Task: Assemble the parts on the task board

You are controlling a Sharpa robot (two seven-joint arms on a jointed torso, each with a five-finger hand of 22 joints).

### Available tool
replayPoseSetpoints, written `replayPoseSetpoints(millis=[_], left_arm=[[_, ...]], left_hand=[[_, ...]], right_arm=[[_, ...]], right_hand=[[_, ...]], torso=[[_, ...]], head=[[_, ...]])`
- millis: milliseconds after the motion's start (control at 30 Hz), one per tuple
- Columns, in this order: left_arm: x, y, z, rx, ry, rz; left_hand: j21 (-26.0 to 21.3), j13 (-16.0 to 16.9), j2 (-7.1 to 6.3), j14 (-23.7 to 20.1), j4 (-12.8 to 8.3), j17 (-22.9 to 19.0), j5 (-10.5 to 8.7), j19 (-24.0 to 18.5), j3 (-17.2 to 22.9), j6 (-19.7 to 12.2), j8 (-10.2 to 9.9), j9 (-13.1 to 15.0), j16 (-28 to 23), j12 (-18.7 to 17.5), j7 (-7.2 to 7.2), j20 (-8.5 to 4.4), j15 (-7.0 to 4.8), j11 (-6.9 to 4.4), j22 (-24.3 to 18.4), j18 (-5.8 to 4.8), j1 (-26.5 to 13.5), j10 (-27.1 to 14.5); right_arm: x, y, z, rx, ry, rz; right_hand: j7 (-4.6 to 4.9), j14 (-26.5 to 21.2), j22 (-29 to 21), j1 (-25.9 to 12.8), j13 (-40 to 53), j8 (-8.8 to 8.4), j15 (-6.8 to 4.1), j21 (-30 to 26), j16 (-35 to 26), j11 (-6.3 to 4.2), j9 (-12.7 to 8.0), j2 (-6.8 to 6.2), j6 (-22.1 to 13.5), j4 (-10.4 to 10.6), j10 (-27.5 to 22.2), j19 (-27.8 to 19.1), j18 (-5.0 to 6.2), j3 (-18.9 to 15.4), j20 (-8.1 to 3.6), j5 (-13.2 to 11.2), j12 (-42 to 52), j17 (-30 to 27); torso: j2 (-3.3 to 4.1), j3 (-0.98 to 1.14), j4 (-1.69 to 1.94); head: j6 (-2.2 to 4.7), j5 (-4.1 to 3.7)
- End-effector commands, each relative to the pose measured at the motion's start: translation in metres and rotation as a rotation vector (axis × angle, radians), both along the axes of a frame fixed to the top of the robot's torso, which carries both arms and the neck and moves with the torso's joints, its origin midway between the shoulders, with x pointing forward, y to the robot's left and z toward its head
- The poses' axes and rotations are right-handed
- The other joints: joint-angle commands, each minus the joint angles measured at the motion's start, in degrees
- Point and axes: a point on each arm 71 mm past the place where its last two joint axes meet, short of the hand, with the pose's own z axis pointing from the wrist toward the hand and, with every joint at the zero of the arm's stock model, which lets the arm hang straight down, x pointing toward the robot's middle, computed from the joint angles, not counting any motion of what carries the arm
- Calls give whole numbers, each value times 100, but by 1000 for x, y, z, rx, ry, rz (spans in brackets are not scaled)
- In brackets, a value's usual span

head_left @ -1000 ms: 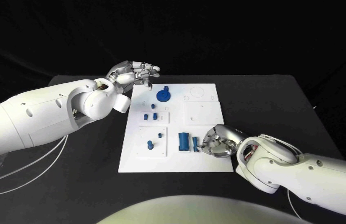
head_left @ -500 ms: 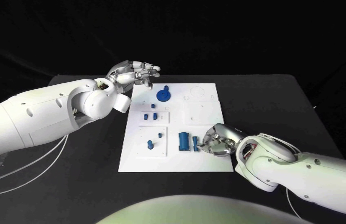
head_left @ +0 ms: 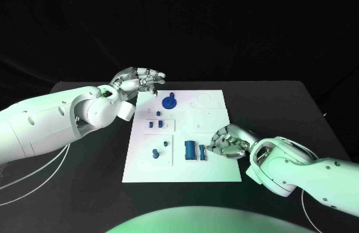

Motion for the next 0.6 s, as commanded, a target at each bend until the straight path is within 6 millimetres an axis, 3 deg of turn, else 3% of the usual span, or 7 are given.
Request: replayPoseSetpoints(millis=[33, 133, 200, 267, 400, 533, 600], left_arm=[[1, 0, -1, -33, -25, 6], [1, 1, -5, -45, -31, 21], [2, 2, -9, -56, -37, 38], [3, 4, -11, -64, -42, 52], [7, 9, -17, -94, -55, 99], [13, 13, -26, -132, -61, 157], [16, 15, -32, -143, -64, 189]], left_hand=[[-38, 8, 11, -32, -41, 3, -3, 29, -5, -4, -22, 10, -38, -19, 38, 27, 3, 3, -7, 82, -66, -19], [-52, 10, 2, -54, -33, -1, -5, 17, -17, -1, -20, 14, -52, -14, 33, 30, 6, 1, -13, 80, -89, -12], [-147, 13, -2, -206, -35, -47, -2, -76, -13, -9, -24, 22, -179, -14, 32, 40, 14, -2, -54, 77, -104, -7], [-234, 14, -2, -326, -38, -95, -3, -153, -9, -14, -28, 28, -304, -16, 32, 49, 25, 9, -95, 75, -113, -4], [-563, -33, -1, -637, -36, -301, -10, -388, 10, -29, -43, 43, -789, -115, 59, 104, 88, 42, -263, 70, -141, -50], [-1555, -177, -59, -1212, 50, -875, -21, -1021, 87, -111, -58, 78, -2238, -608, 110, 315, 314, 169, -811, 0, -243, -24], [-2662, -164, -64, -1212, 89, -1158, -28, -1287, 86, -237, -87, 108, -3314, -1206, 81, 575, 437, 297, -1517, 11, -249, 105]], right_arm=[[16, -7, 11, 303, 8, -43], [34, -17, 13, 406, 17, -90], [50, -27, 15, 481, 20, -136], [62, -34, 16, 529, 20, -169], [91, -51, 19, 629, 1, -247], [115, -65, 20, 705, -26, -314], [125, -70, 20, 733, -35, -335]], right_hand=[[79, 277, 666, 215, -254, -117, 83, -817, -256, 73, -37, 20, -143, -134, -411, -279, 170, 43, 51, 25, -624, 186], [143, 154, 486, 356, -567, -192, 130, -1414, -499, 118, -49, 36, -246, -250, -714, -478, 259, 79, 106, -35, -1056, -219], [224, -277, -14, 428, -1555, -244, 203, -3007, -1198, 205, -33, 49, -382, -329, -1667, -1077, 480, 121, 187, -107, -2419, -1281], [275, -579, -397, 461, -1976, -252, 259, -3996, -1699, 251, -19, 48, -468, -376, -1984, -1449, 603, 159, 248, -121, -2849, -1923], [446, -1488, -868, 517, -2542, -429, 400, -4661, -3181, 405, -179, 36, -738, -428, -2367, -1785, 624, 331, 375, -140, -3307, -3607], [559, -2126, -1661, 492, -3883, -600, 607, -5472, -4476, 590, -462, 22, -780, -444, -2758, -2258, 619, 675, 587, -199, -4435, -4176], [597, -2305, -2073, 454, -4551, -725, 709, -5815, -5168, 683, -628, -2, -746, -485, -2717, -2413, 616, 801, 698, -329, -4900, -4514]], torso=[[-77, -27, -11], [-149, -53, 0], [-189, -69, 0], [-247, -93, 4], [-307, -104, 20], [-384, -86, 47], [-405, -82, 57]], head=[[137, -40], [220, -72], [329, -101], [405, -128], [572, -178], [712, -191], [754, -187]])
